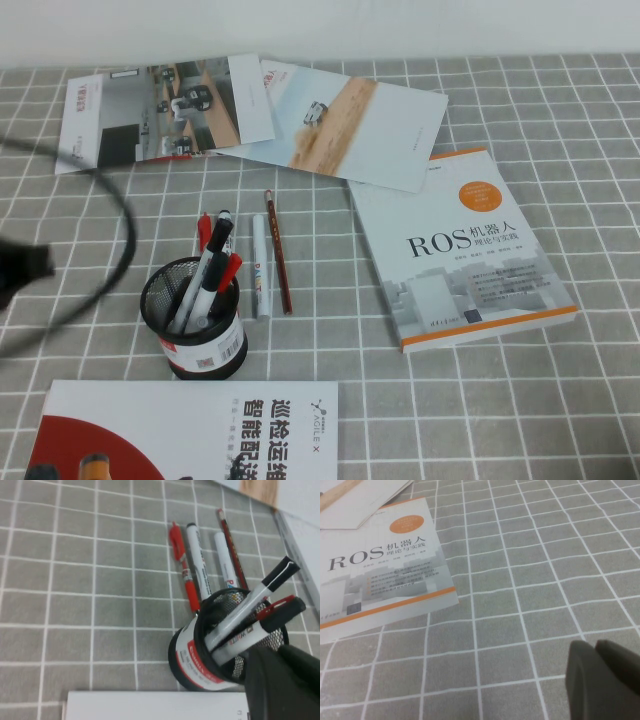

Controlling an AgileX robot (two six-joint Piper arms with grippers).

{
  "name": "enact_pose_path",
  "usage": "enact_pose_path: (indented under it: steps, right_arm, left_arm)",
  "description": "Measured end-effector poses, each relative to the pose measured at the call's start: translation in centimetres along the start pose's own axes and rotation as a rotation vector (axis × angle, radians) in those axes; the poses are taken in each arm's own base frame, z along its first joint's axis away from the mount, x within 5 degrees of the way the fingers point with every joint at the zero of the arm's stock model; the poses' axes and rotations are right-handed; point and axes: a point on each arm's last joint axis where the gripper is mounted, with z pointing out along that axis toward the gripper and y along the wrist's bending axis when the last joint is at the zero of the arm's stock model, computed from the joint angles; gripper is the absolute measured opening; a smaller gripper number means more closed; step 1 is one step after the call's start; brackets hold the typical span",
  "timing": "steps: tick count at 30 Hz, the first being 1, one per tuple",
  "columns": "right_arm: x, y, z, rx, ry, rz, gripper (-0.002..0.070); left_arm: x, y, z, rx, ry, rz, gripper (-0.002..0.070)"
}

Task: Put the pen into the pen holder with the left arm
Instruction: Pick up the pen on the table

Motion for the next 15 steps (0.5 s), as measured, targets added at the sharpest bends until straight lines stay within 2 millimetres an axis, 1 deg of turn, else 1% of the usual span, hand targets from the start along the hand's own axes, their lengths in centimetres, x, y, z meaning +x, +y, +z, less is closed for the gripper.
enact_pose_path:
  steps: [6, 11, 15]
  right_arm:
    - [0.0, 0.0, 0.0, 0.000, 0.000, 0.000, -0.0015]
    - [0.0, 0.0, 0.0, 0.000, 0.000, 0.000, -0.0015]
    - [0.0, 0.0, 0.0, 0.000, 0.000, 0.000, -0.0015]
  left_arm:
    - [-4.5, -0.2, 2.8, 0.017, 0.083, 0.033, -0.0001]
    - [-8.0, -0.1, 6.4, 0.023, 0.173, 0.029, -0.0001]
    - [-10.3, 0.1, 9.1, 0.032, 0.247, 0.030, -0.0001]
